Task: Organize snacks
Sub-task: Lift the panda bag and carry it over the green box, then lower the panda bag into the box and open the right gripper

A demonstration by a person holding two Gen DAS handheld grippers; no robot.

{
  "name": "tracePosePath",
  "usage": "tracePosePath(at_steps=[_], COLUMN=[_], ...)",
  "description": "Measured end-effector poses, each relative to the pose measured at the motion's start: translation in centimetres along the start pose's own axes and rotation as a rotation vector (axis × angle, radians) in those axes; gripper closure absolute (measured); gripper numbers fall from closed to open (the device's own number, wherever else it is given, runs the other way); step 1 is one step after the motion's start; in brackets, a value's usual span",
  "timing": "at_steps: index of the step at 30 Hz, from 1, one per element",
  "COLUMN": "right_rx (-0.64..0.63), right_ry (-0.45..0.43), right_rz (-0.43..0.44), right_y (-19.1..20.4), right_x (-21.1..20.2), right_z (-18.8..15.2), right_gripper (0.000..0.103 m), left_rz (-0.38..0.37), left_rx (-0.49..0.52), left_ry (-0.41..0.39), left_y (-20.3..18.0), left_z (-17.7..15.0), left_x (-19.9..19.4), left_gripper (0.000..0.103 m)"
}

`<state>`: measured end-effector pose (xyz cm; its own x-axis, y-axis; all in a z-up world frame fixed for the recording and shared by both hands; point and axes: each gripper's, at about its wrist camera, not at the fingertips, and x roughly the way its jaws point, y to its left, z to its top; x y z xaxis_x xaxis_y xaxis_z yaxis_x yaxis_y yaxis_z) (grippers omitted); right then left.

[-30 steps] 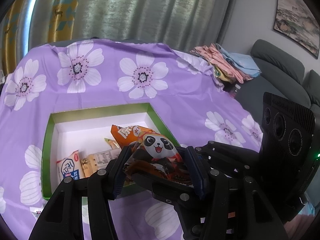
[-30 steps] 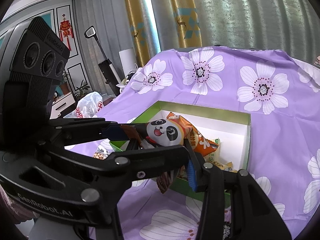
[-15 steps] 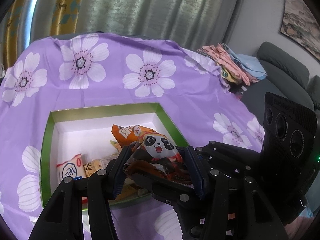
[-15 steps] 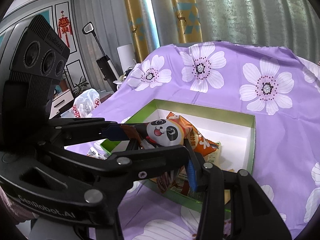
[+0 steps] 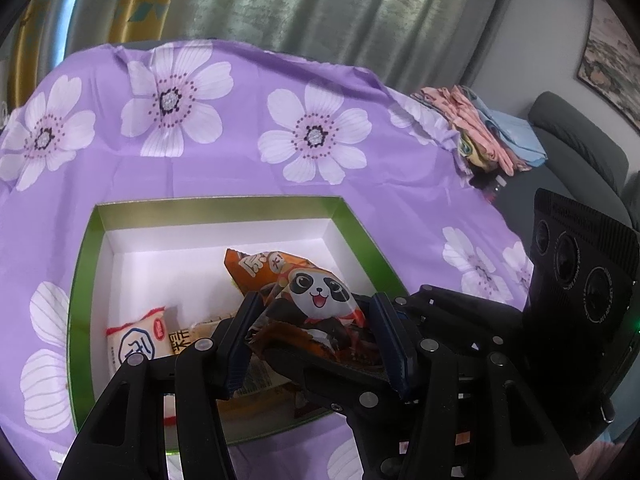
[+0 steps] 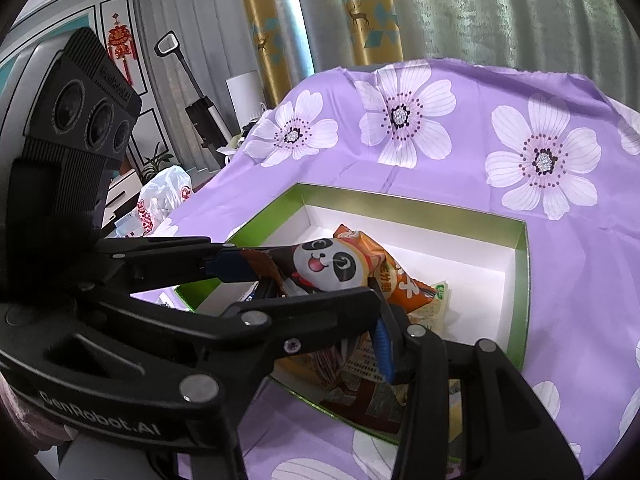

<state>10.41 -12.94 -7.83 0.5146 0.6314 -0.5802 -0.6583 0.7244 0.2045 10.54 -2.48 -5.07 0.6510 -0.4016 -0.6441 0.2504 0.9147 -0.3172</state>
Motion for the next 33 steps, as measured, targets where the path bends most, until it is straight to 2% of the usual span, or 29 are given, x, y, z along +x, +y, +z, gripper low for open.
tracePosePath(at_steps=[18, 28, 31, 33], right_rx=[0.013, 0.027, 0.032, 0.023], right_ry=[0.057, 0.074, 0.079, 0.081], right_rz=[-0.007, -0.011, -0.019, -0.034], right_y=[-0.5, -0.6, -0.5, -0.3], right_x=[2.4, 2.5, 2.6, 2.5], right_z=[0.3, 0.3, 0.3, 0.3], right_gripper=[0.056, 0.053, 0.051, 0.046], left_rz=[-0.009, 0.020, 0.050, 0.063], left_rx=[-0.072, -0.075, -0.075, -0.086], left_ry=[0.033, 0.035, 0.044, 0.053], left_y=[2.3, 2.3, 2.2, 2.3], left_z=[0.1, -0.1, -0.1, -0.2], left_x=[1.6, 1.7, 1.9, 2.0], left_gripper=[0.047, 0.047, 0.041, 0.036])
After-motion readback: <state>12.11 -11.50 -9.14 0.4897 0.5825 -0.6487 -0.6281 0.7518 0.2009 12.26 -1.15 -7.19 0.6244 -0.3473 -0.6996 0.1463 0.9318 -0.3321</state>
